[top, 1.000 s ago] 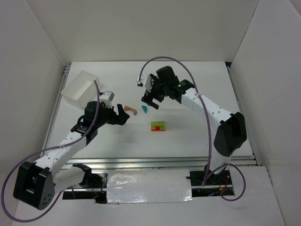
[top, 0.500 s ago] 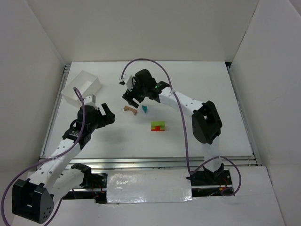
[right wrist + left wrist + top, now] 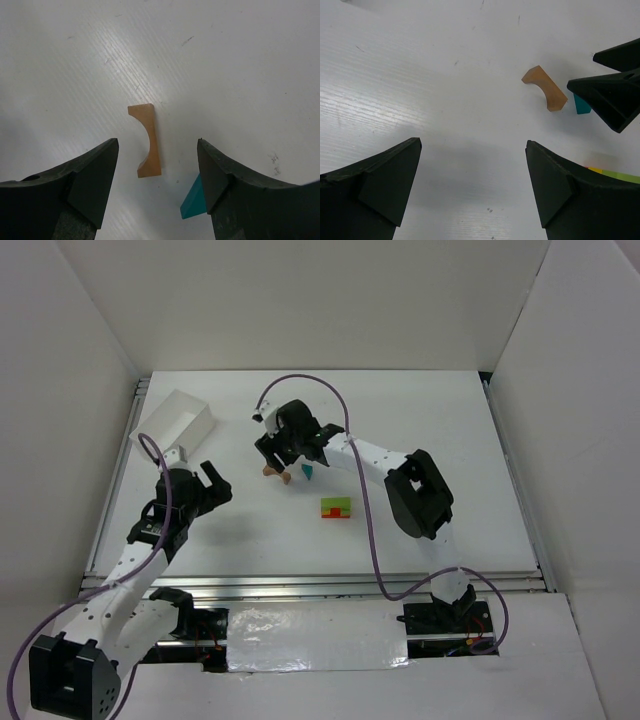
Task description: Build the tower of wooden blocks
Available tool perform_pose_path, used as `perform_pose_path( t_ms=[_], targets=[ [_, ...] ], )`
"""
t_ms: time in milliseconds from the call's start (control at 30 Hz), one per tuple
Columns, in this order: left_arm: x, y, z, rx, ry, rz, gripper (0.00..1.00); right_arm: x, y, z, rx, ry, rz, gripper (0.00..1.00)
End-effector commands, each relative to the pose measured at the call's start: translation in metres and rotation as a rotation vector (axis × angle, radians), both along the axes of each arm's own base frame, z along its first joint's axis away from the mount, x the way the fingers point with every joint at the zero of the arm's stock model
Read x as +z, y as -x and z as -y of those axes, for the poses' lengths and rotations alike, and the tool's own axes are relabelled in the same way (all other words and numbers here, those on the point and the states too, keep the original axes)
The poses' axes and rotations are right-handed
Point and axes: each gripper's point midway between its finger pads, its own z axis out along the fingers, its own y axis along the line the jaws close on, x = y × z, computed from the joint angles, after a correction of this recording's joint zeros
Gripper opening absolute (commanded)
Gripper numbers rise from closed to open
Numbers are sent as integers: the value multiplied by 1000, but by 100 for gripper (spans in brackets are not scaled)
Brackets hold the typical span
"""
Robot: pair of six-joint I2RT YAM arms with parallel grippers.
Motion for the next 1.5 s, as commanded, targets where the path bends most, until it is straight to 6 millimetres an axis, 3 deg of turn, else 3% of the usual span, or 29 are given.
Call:
perform_pose_path(
  t_ms=[0, 233, 467, 533, 833, 1000, 1100, 1167, 1200, 1233, 1300, 1467],
  targets=[
    [11, -7, -3, 24, 15, 34, 99, 11, -7, -2, -63, -33, -21, 71],
    [7, -11, -1, 3, 11, 38, 99, -28, 27, 9, -86, 0, -235, 70],
    [-3, -14, -1, -12, 1, 12, 99, -49, 14, 13, -189, 6, -253, 68],
    [-7, -13, -2, -11, -5, -1, 99, -51, 12, 13, -207, 5, -255, 59],
    [-12, -15, -1, -23, -4, -10, 99, -52, 9, 14, -239, 12, -277, 51],
    [-19, -18, 7, -68, 14, -17, 99, -53, 9, 15, -232, 17, -269, 30],
    [-20, -22, 18, -126, 52, -19, 99, -50, 13, 14, -205, 26, -255, 22],
    [-27, -22, 22, -151, 76, -48, 99, -42, 16, 16, -186, 31, -237, 4],
    [-18, -28, 28, -181, 111, -15, 99, -38, 15, 16, -182, 38, -214, 0],
    [-20, -29, 31, -196, 130, -23, 99, -23, 17, 16, -182, 21, -195, 0],
    [-14, -28, 41, -261, 205, -15, 99, -15, 20, 20, -147, 36, -145, 0],
    [14, -23, 70, -406, 402, 91, 99, 26, 49, 29, -49, -18, 14, 0]
  ],
)
